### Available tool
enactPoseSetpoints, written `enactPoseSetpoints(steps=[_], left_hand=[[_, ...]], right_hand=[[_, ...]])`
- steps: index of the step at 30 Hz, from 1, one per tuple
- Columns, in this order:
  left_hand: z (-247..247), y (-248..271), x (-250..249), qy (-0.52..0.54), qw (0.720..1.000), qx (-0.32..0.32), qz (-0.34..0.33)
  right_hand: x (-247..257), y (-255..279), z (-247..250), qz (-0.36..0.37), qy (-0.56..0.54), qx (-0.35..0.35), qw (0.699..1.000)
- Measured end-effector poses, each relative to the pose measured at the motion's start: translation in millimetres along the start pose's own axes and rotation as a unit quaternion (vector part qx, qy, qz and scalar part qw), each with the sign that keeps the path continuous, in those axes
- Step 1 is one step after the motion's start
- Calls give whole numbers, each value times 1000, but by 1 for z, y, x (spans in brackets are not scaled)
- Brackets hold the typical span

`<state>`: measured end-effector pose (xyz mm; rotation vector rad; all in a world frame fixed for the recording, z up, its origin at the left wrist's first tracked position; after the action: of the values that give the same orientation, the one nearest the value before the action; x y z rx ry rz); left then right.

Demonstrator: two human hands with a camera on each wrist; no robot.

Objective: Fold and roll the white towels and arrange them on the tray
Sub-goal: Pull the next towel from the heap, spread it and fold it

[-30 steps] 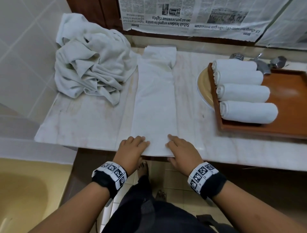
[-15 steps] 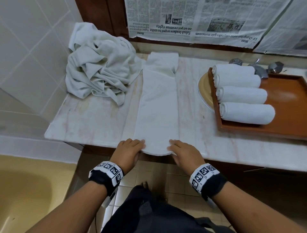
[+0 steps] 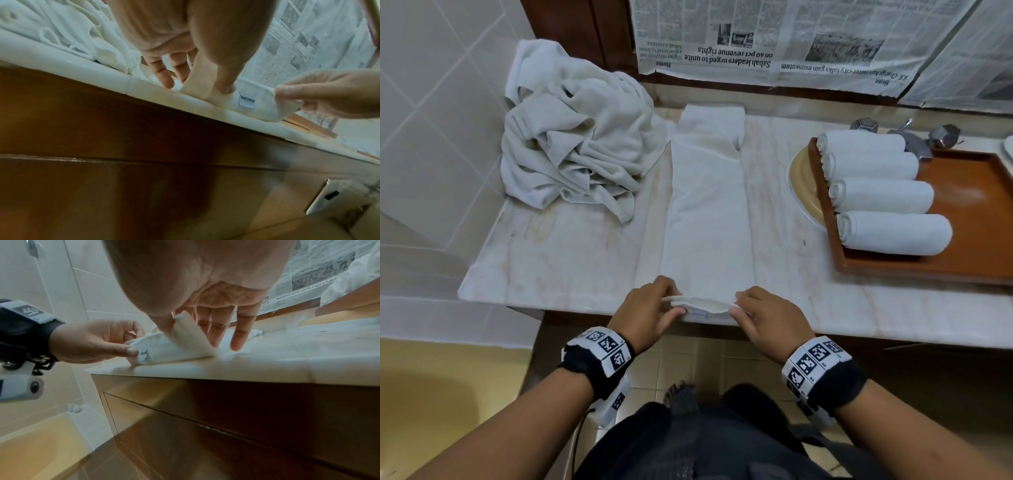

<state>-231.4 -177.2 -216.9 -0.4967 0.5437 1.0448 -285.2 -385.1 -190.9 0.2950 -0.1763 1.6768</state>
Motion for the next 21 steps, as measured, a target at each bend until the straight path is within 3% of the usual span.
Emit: enactPoseSetpoints(steps=[2,8,11,16,21], left_hand=[[0,3,-7,-8,1000,0,-20],[-2,13,-26,-64,981,-1,-183],[-3,13,-23,-74,979,14,-187],[3,19,-8,-79,982,-1,-170],[2,26,-18,-90,975,-11,-205]], right_hand=[[1,3,0,-1,-8,-9,1000],[6,7,-4,-17,-26,4,1000],[3,6,-6,-15,-7,-1,1000],[8,11,-5,59,46,-58,996],[21,20,-1,86,64,-59,992]])
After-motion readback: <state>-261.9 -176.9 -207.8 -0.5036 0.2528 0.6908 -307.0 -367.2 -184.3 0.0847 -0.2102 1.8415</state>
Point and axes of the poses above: each hand's wrist, its own y-axis away from the middle knuckle, its own z-axis out of the back of the hand, x = y × z, the point moved 8 cm from there along -y, towards the middle knuckle, and after that the axes turned 10 degrees about -x, right-handed, at the moved point
